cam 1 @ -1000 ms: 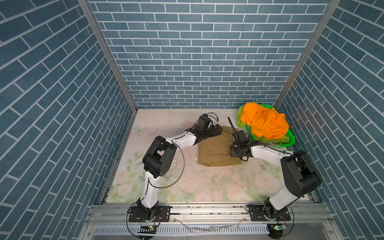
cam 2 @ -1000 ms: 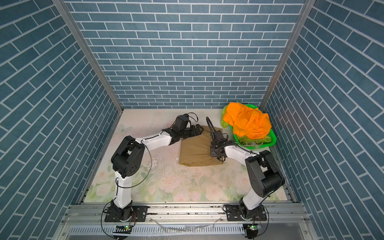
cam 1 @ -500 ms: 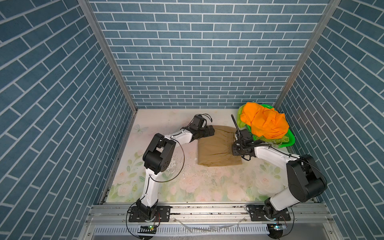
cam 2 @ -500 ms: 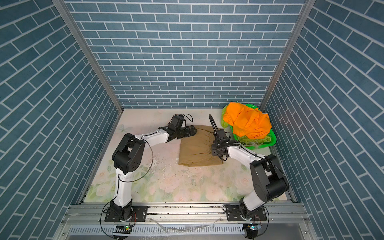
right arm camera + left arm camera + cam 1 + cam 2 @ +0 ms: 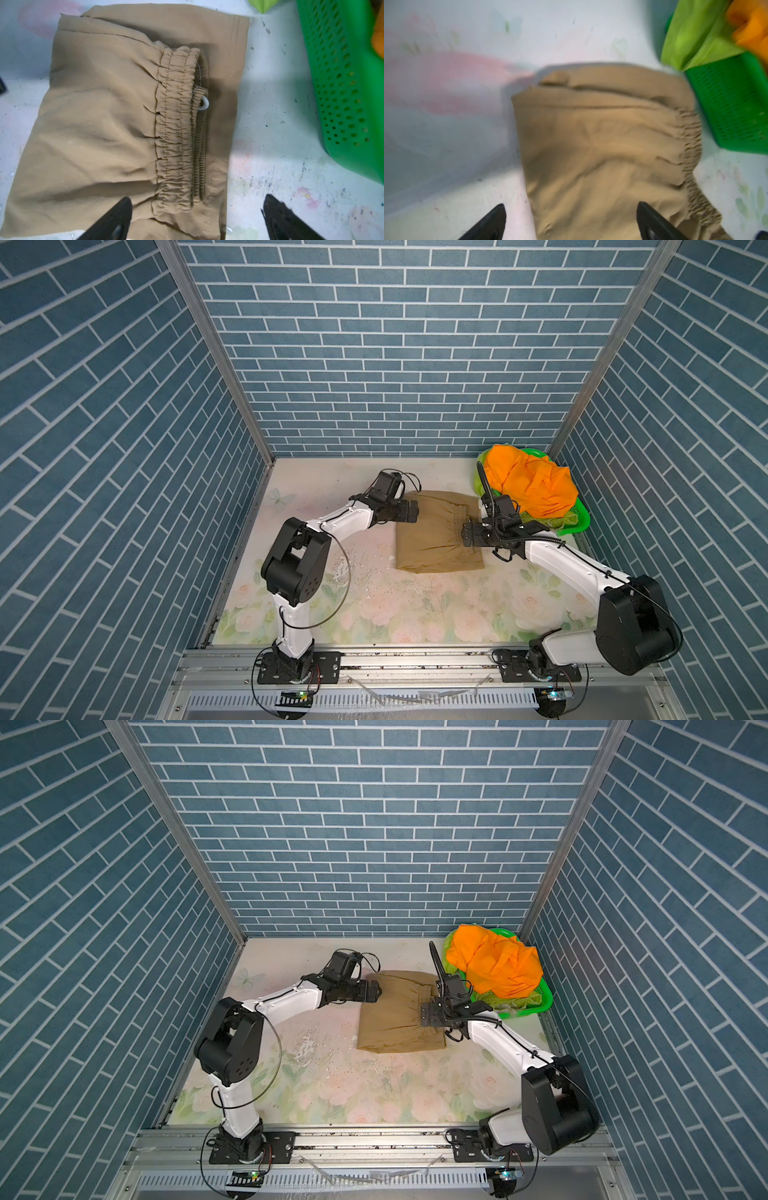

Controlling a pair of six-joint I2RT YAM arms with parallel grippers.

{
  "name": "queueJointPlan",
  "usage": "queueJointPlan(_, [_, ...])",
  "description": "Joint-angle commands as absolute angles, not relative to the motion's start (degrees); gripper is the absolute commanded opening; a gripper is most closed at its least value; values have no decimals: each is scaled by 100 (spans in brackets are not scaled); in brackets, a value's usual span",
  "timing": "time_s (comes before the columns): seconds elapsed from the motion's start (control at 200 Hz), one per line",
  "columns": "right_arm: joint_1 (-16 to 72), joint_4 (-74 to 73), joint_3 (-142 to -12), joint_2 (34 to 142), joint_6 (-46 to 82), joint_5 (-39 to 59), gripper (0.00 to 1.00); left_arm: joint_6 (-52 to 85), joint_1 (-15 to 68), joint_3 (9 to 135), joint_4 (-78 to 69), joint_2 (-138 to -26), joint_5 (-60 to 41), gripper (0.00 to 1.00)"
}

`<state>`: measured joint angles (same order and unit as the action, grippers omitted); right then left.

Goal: Fold and stack the shorts

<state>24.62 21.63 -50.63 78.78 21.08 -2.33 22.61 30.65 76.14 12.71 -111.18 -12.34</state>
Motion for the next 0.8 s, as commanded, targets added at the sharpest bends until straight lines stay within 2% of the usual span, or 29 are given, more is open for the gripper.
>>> queueJointPlan(0.0, [2350,2254,-4885,7637,2212,-124,99,2327,3051,7555,1432,-11253,-1657,95])
queueJointPlan(0.085, [2269,2220,-4761,7512,2253,-88,99,2383,3045,7499,1457,-11287,-1703,95])
queueJointPlan(0.225, [2180,2053,-4541,7427,2401,20,99,2420,3050,7665,1586,-11506,-1990,86])
queueJointPlan(0.34, [2175,1970,-4469,7419,2476,77,99,2505,3054,7741,1695,-11688,-2076,84])
queueJointPlan(0.415, [2173,1987,-4469,7371,2474,75,99,2505,3053,7796,1742,-11813,-2097,76])
queueJointPlan(0.53, [2162,1974,-4454,7257,2472,35,99,2468,3058,7923,1906,-11885,-2079,54])
queueJointPlan(0.725, [2163,1945,-4589,7325,2452,66,99,2070,3007,8245,2498,-11734,-1596,2])
queueJointPlan(0.795, [2161,1902,-4660,7386,2444,79,99,1876,2906,8468,2851,-11713,-1390,0])
